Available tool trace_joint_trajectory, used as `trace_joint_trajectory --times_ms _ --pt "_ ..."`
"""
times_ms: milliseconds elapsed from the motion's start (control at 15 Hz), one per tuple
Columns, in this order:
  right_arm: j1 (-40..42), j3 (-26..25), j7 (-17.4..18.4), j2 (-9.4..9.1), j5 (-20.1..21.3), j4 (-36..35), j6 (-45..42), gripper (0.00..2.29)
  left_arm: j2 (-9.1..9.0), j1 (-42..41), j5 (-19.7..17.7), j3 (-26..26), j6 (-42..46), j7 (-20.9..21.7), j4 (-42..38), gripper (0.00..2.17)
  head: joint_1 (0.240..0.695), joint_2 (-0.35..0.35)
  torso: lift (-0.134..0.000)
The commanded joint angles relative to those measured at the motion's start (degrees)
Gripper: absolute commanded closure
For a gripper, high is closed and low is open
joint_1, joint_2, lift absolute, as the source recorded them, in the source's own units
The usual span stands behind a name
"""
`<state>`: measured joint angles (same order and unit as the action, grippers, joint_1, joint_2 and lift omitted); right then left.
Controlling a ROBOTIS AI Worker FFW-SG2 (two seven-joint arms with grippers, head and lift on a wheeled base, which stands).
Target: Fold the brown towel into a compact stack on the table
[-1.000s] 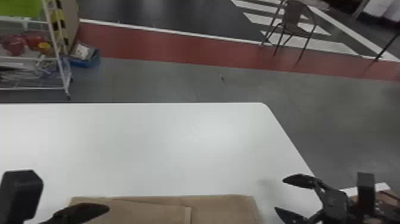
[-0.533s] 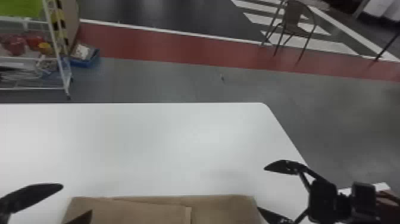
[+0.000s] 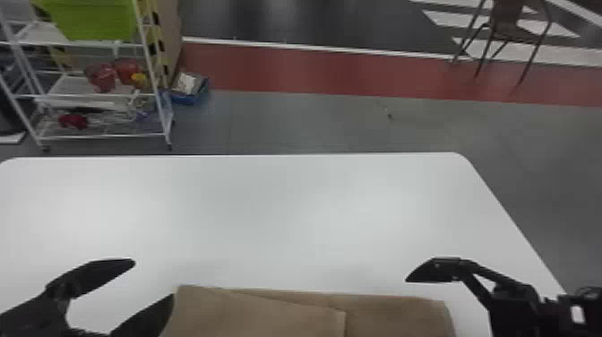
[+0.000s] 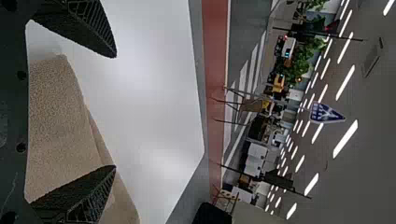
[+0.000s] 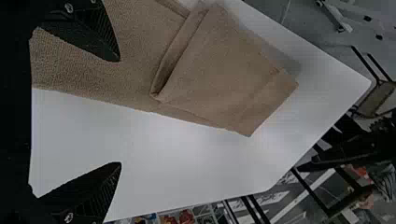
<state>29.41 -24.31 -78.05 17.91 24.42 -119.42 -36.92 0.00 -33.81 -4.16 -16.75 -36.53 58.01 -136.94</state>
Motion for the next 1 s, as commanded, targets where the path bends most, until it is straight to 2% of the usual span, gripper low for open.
trace_joint_trajectory --times_ms 0,67,333,600,933 --pt "-1.5 5.4 -0.3 1.34 10.6 -0.1 1.0 0.07 -0.15 -0.2 -0.2 -0.3 0.5 0.2 0.0 0.03 0.695 -0.125 -0.119" --pt "-1.7 7.3 -0.3 1.69 13.3 -0.2 0.8 0.07 -0.15 -0.3 -0.5 -0.7 0.7 0.3 0.0 0.03 0.695 -0.119 -0.119" --pt "-3.0 13.1 -0.3 1.69 16.4 -0.5 -0.4 0.11 -0.15 -0.6 -2.2 -2.0 2.3 0.9 0.1 0.03 0.695 -0.060 -0.119" --pt "-3.8 18.3 -0.3 1.69 23.7 -0.3 -0.4 0.19 -0.15 -0.6 -3.4 -1.9 7.4 -0.8 2.2 0.03 0.695 0.007 -0.119" --pt "-6.4 23.2 -0.3 1.07 25.6 1.0 1.0 0.22 -0.15 -0.5 -4.1 -1.4 9.1 -1.1 4.1 0.03 0.695 0.064 -0.119"
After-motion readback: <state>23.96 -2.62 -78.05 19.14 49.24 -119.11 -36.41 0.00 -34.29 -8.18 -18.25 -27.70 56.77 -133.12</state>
